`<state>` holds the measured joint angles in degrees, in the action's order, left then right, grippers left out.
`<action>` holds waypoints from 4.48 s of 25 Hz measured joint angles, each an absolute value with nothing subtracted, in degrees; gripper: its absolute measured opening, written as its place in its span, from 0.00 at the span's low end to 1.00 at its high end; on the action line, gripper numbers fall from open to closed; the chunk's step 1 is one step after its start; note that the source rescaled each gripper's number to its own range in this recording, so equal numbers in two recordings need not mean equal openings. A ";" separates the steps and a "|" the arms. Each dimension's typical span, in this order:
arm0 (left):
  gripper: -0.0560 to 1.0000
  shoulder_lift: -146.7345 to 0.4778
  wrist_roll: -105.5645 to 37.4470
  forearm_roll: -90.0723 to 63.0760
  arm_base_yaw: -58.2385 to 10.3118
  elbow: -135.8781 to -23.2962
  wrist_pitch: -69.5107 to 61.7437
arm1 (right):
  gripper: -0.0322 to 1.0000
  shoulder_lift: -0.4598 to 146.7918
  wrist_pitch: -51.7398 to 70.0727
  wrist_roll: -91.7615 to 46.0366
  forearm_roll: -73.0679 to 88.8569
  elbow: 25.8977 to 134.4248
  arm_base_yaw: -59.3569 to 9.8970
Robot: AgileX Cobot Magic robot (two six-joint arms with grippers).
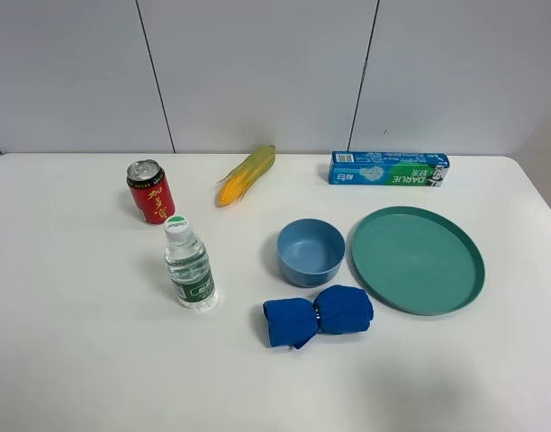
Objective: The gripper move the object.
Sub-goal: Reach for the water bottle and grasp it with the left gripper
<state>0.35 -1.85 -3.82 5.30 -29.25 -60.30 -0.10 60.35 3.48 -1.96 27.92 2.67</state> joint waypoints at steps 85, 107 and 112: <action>0.71 -59.95 -9.24 -11.64 -27.95 -15.15 27.92 | 1.00 -0.10 60.35 3.48 -1.96 27.92 2.67; 0.71 -59.95 1.27 8.22 -27.95 -15.04 28.75 | 1.00 -0.10 60.35 3.48 -1.96 27.92 2.67; 0.71 -59.95 3.15 11.24 -27.95 -15.04 28.70 | 1.00 -0.10 60.35 3.48 -1.96 27.92 2.67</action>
<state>-59.95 3.15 11.24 -27.95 -15.04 28.70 -0.10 60.35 3.48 -1.96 27.92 2.67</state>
